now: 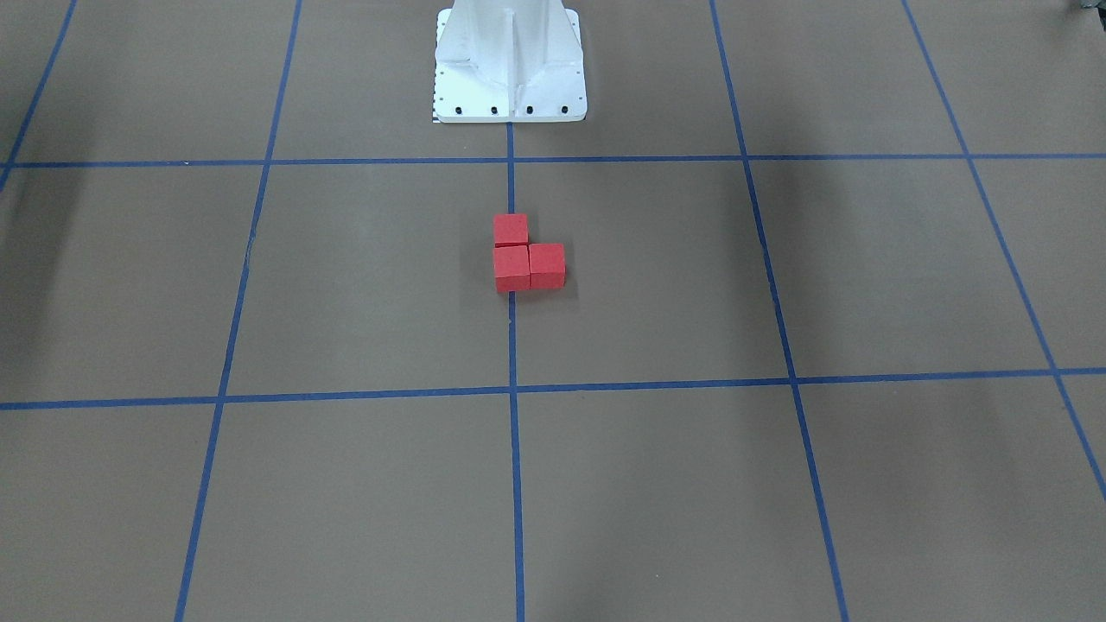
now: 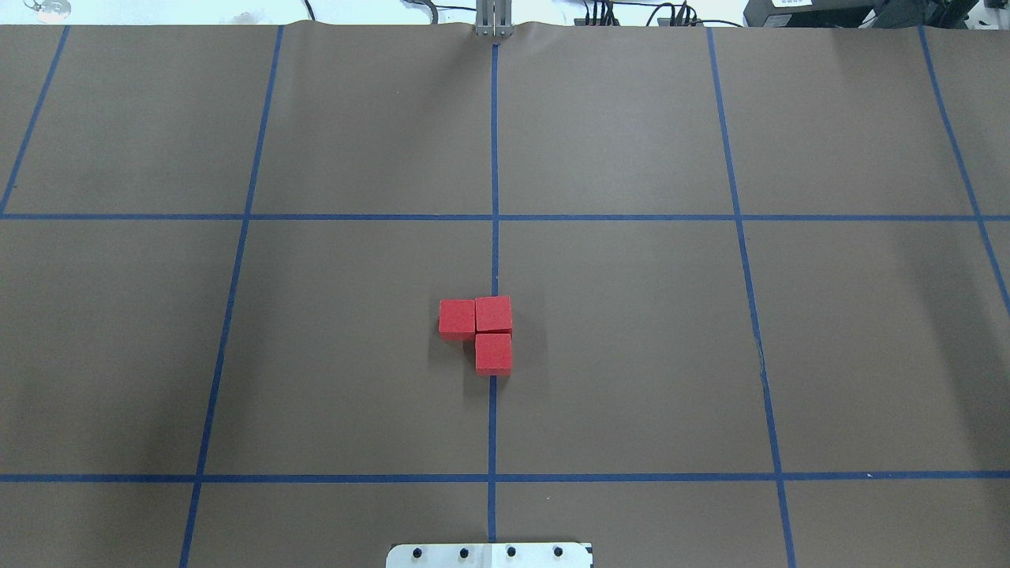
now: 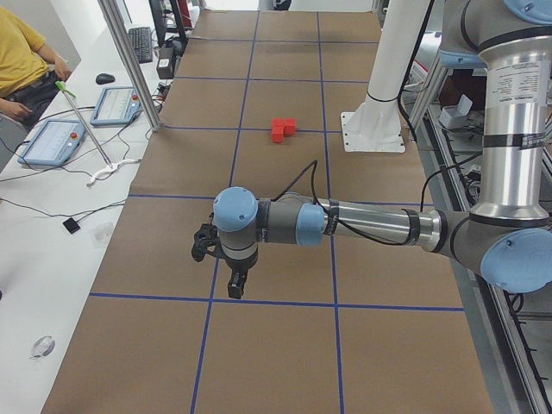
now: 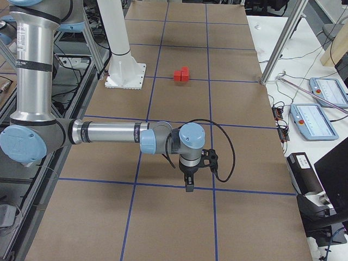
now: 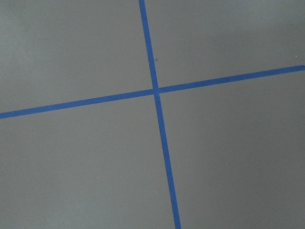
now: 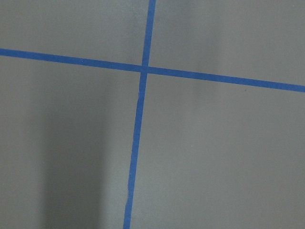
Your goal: Form red blocks into L shape at center
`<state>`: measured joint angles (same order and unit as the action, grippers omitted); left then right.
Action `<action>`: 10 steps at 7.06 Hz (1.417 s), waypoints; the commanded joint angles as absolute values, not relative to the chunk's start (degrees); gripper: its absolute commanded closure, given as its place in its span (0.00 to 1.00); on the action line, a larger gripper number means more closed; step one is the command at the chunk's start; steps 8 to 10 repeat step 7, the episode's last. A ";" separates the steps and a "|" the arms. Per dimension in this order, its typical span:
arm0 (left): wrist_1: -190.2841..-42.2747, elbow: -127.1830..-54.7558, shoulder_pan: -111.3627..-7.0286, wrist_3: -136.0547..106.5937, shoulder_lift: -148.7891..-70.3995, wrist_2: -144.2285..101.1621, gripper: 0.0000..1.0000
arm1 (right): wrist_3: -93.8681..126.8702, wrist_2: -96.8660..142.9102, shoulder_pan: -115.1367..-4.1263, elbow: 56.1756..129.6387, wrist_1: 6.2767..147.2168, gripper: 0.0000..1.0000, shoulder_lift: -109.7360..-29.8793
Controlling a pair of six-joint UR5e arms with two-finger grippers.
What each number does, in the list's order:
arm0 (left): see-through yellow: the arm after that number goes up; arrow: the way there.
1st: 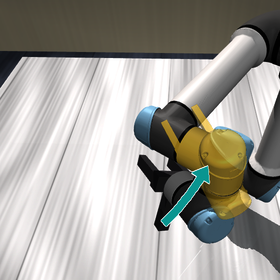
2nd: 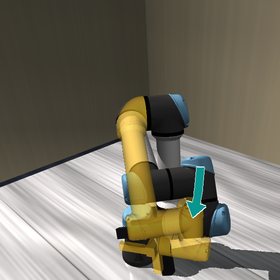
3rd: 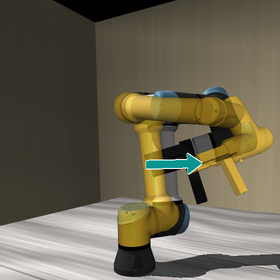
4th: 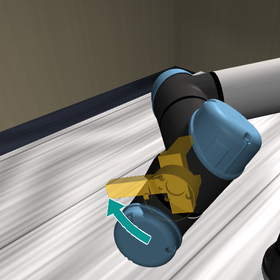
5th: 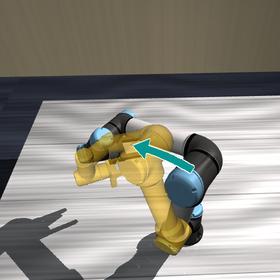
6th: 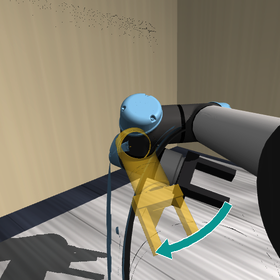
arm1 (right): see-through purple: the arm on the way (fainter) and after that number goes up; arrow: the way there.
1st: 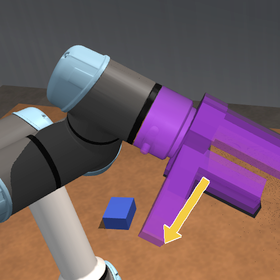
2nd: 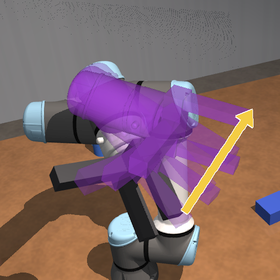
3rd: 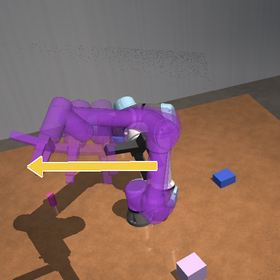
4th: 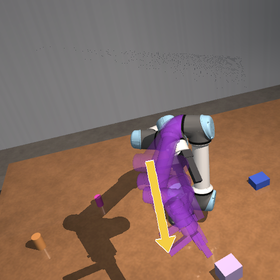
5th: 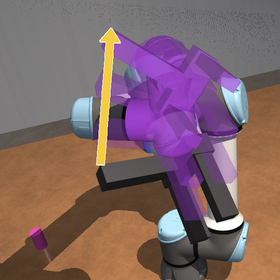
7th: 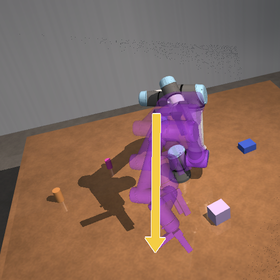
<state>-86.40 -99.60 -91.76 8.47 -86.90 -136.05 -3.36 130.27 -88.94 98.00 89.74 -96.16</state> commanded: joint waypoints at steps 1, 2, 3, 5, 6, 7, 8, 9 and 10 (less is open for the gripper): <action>-86.40 -99.58 -91.76 8.44 -86.92 -136.05 0.00 | -3.34 130.34 -88.95 98.00 89.74 0.00 -96.15; -86.40 -99.41 -91.76 8.44 -86.84 -136.05 0.00 | -3.43 130.34 -88.95 98.00 89.74 0.00 -96.24; -86.40 -99.40 -91.76 8.52 -86.92 -136.05 0.00 | -3.34 130.43 -88.95 97.91 89.74 0.00 -96.24; -86.40 -99.40 -91.76 8.53 -86.92 -136.14 0.00 | -3.86 130.26 -88.95 98.43 89.65 0.00 -95.98; -86.40 -99.23 -91.76 8.53 -86.84 -136.06 0.00 | -4.13 130.08 -88.95 98.18 89.65 0.00 -96.67; -86.31 -99.14 -91.76 8.53 -86.92 -136.05 0.00 | -4.13 130.25 -88.95 98.35 89.65 0.00 -96.77; -86.31 -99.14 -91.76 8.53 -86.92 -136.05 0.00 | -4.13 130.25 -88.95 98.35 89.65 0.00 -96.77; -86.31 -99.14 -91.76 8.53 -86.92 -136.05 0.00 | -4.13 130.25 -88.95 98.35 89.65 0.00 -96.77; -86.31 -99.14 -91.76 8.53 -86.92 -136.05 0.00 | -4.13 130.25 -88.95 98.35 89.65 0.00 -96.77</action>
